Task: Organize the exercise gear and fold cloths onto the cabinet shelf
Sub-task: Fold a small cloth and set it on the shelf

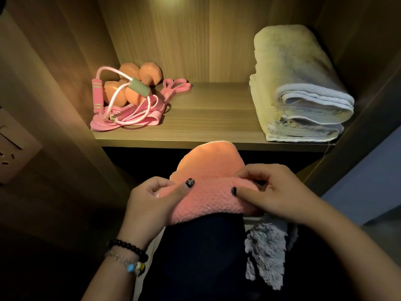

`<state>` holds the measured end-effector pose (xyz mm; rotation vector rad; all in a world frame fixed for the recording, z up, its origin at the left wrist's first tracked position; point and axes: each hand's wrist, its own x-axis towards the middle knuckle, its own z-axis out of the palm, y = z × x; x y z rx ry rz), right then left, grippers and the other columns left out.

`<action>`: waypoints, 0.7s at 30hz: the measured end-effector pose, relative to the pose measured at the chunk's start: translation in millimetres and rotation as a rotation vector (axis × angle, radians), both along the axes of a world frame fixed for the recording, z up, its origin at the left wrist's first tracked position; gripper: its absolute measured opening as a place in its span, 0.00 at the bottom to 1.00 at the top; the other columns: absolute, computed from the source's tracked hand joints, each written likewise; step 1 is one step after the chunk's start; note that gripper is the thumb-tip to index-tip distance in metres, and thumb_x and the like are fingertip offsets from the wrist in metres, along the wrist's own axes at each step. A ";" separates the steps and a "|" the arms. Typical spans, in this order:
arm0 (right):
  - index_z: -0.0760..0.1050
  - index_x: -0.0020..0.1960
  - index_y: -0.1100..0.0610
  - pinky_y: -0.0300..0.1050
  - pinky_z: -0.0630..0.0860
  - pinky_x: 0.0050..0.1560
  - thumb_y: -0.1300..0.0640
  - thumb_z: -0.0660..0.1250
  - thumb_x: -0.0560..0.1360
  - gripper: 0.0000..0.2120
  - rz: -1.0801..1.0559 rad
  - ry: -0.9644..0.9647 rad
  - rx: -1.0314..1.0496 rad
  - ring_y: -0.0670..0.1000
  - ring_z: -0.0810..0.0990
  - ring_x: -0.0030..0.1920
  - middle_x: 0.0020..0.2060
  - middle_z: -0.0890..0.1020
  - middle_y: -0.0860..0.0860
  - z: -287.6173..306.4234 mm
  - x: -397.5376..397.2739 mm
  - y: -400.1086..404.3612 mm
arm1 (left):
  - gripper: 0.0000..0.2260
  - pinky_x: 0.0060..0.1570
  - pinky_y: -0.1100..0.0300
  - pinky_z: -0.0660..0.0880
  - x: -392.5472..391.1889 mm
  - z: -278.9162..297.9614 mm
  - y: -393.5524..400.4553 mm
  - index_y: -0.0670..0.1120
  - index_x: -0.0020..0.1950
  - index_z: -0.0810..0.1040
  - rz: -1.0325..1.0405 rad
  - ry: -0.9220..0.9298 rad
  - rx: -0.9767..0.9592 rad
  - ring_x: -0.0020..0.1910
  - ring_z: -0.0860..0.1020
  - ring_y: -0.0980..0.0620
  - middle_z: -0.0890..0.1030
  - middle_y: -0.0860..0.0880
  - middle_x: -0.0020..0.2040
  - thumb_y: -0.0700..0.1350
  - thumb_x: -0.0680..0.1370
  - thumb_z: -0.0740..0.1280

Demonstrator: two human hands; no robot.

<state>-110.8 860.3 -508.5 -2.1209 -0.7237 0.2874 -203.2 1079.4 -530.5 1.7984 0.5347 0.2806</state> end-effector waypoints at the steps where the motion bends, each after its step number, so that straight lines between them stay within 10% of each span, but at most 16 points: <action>1: 0.82 0.49 0.47 0.44 0.77 0.46 0.50 0.72 0.69 0.09 -0.058 -0.147 -0.024 0.43 0.81 0.45 0.43 0.83 0.42 -0.1 -2.7 0.8 | 0.23 0.25 0.70 0.71 3.6 1.6 0.6 0.47 0.40 0.81 0.018 0.027 0.030 0.40 0.79 0.54 0.81 0.51 0.41 0.64 0.56 0.73; 7: 0.82 0.56 0.58 0.49 0.79 0.28 0.60 0.67 0.72 0.13 -0.052 -0.811 -0.157 0.54 0.84 0.37 0.53 0.83 0.52 -15.0 -39.6 5.9 | 0.12 0.39 0.67 0.69 7.8 4.7 -4.8 0.55 0.44 0.77 0.109 -0.102 0.472 0.47 0.74 0.62 0.76 0.60 0.46 0.57 0.64 0.73; 13: 0.81 0.58 0.60 0.46 0.75 0.21 0.60 0.77 0.63 0.24 -0.104 -0.746 -0.371 0.53 0.79 0.25 0.57 0.82 0.53 -8.6 -54.8 11.3 | 0.05 0.47 0.58 0.70 -3.2 -9.4 -14.4 0.47 0.49 0.83 -0.094 -0.503 0.919 0.44 0.78 0.56 0.82 0.55 0.45 0.41 0.76 0.69; 21: 0.75 0.65 0.61 0.46 0.71 0.21 0.60 0.79 0.56 0.37 -0.042 -0.586 -0.614 0.56 0.78 0.25 0.58 0.79 0.56 -3.9 -51.9 14.5 | 0.21 0.55 0.54 0.72 -15.1 -6.6 -9.8 0.48 0.62 0.77 -0.314 -0.319 0.893 0.56 0.75 0.54 0.78 0.56 0.56 0.52 0.71 0.69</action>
